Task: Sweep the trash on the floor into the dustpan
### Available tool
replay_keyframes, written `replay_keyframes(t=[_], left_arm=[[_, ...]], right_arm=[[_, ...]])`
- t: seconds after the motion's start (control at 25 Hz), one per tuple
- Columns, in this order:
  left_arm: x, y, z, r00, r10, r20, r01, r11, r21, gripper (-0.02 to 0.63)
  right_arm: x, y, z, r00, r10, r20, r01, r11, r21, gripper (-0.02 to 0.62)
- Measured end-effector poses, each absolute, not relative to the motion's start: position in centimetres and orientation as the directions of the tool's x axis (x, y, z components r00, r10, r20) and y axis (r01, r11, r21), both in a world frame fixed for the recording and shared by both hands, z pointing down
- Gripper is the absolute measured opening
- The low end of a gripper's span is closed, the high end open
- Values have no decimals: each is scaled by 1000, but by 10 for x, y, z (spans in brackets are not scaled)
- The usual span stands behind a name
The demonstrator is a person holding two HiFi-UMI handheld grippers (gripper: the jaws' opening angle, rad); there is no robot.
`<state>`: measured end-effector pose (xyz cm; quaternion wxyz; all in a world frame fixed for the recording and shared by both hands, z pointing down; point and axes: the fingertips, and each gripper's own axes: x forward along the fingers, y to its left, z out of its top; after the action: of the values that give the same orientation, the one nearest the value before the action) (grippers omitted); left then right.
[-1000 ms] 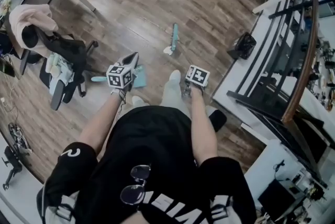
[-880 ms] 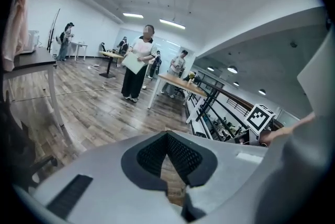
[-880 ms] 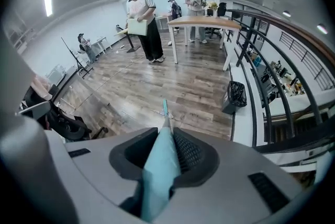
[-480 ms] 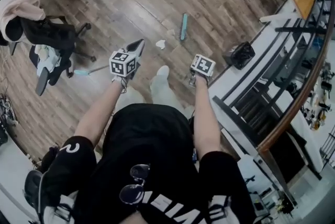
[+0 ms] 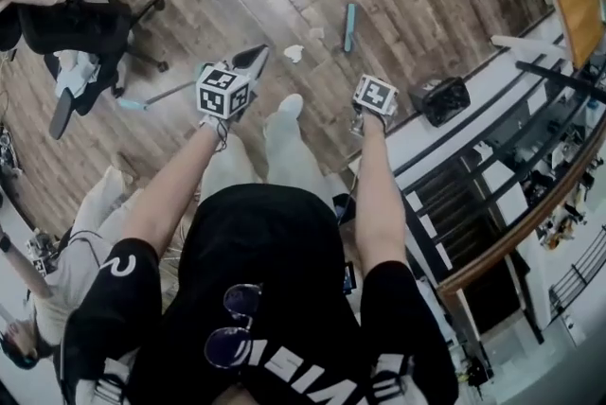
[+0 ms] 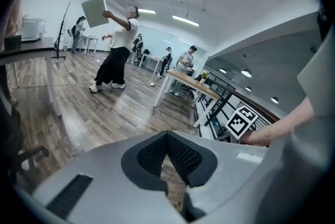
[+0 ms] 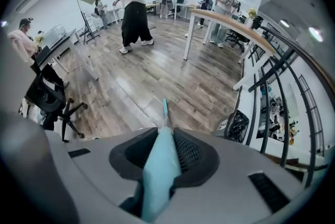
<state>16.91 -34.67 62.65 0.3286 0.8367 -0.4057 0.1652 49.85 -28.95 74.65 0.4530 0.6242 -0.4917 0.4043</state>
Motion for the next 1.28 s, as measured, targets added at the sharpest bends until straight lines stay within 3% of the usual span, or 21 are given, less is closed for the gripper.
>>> replay_keyframes(t=[0.64, 1.28], left_arm=[[142, -331, 655, 564, -588, 579, -825, -371, 427, -3], [83, -288, 650, 549, -597, 586, -835, -356, 419, -3]], right_arm=[[421, -293, 786, 85, -234, 969, -971, 197, 133, 83], [351, -234, 792, -3, -227, 974, -950, 305, 69, 83]])
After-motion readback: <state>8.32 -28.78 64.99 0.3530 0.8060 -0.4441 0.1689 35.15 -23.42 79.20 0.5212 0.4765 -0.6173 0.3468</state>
